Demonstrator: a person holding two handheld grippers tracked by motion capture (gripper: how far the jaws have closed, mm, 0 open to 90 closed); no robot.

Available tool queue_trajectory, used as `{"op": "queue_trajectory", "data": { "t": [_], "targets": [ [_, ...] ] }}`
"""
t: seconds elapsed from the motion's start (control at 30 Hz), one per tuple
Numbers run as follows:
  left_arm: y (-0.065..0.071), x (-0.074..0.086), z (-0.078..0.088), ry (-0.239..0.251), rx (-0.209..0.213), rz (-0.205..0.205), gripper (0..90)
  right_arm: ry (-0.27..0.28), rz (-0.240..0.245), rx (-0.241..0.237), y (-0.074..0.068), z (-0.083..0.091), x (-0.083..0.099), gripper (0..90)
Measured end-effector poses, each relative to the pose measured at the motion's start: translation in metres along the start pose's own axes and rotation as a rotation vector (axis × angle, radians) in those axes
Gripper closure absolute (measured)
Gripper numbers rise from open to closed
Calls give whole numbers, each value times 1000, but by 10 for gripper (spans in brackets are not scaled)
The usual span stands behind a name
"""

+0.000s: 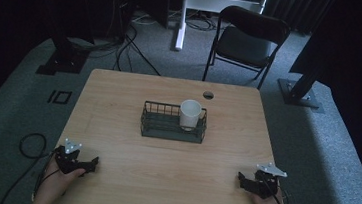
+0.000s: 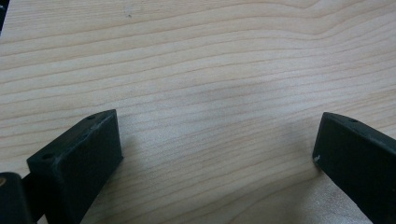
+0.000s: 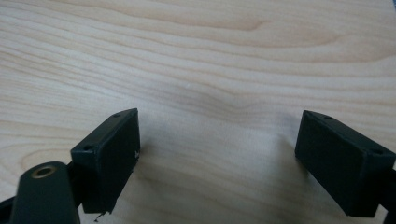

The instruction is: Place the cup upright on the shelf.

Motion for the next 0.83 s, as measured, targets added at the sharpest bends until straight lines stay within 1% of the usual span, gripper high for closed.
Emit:
{"op": "queue_trajectory", "data": {
  "t": [0.13,0.27,0.37,0.83],
  "targets": [
    [0,0,0,0,0,0,15,10,3,-6,0,2,3,129],
    [0,0,0,1,0,0,15,23,17,-10,-2,2,4,129],
    [0,0,0,0,0,0,15,18,21,-23,-2,2,4,128],
    [0,0,0,-1,0,0,15,16,24,-29,-2,1,3,127]
  ]
}}
Point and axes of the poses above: each handheld gripper's, and its own axes: z roughly backward along the jaws, x roughly out of its underside, y roughly to its right, the point moved 7 cm from there along -z, roughly forward along the jaws, and after that the axes turned 13 degrees about -z, right-handed, at the moved point
